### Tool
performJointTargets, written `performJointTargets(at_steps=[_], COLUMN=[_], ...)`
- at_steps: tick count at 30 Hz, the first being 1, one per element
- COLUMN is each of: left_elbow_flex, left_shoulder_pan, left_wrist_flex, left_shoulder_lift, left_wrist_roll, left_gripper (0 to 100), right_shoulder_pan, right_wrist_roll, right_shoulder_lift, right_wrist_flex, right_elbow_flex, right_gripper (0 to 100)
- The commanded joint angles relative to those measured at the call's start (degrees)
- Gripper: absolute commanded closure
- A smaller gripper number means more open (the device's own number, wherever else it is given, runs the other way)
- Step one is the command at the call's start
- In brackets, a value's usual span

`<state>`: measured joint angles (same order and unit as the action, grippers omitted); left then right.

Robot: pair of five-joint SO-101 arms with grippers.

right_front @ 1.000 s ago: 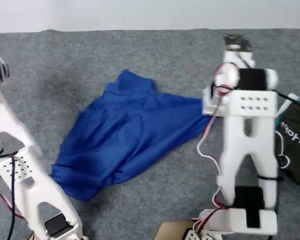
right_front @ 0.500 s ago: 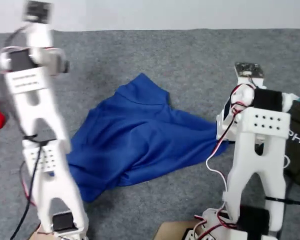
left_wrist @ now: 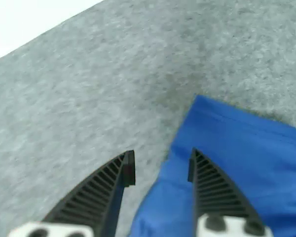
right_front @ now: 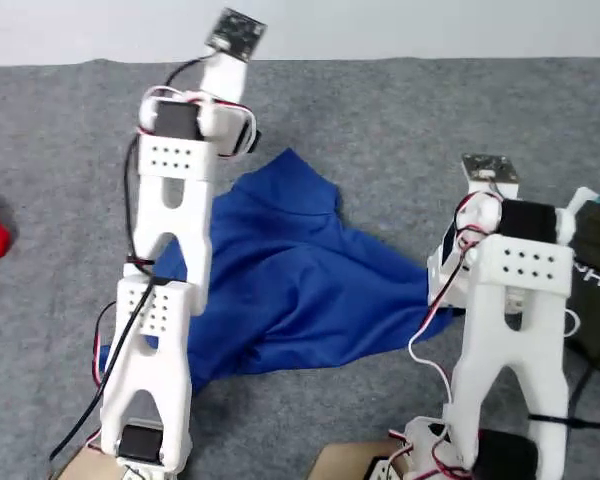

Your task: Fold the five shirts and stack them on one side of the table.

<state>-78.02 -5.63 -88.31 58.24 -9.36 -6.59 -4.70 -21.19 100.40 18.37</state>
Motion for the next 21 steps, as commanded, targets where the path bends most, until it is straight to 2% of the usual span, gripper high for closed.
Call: performJointTargets(at_steps=[1,5,13,19,21], left_elbow_flex=[-0.6,-0.7,-0.7,-0.7,-0.5], left_shoulder_pan=[-1.6,-2.2,-5.6,-6.9,-7.2], left_wrist_flex=[4.6,6.6,6.7,11.0,11.6], left_shoulder_lift=[1.9,5.8,10.1,12.5,12.7], left_wrist_roll=[0.1,0.1,0.0,0.0,0.0], left_gripper=[82,77,76,76,76], right_shoulder_pan=[-0.4,-0.4,-0.1,5.9,8.4], right_wrist_roll=[-0.3,-0.2,-0.2,0.1,2.5], right_shoulder_lift=[-4.8,-8.9,-13.4,-13.5,-13.5], right_wrist_flex=[1.8,1.7,1.1,0.7,0.7], right_elbow_flex=[2.3,6.2,10.8,10.8,10.7], right_gripper=[98.9,98.9,98.9,98.9,98.9])
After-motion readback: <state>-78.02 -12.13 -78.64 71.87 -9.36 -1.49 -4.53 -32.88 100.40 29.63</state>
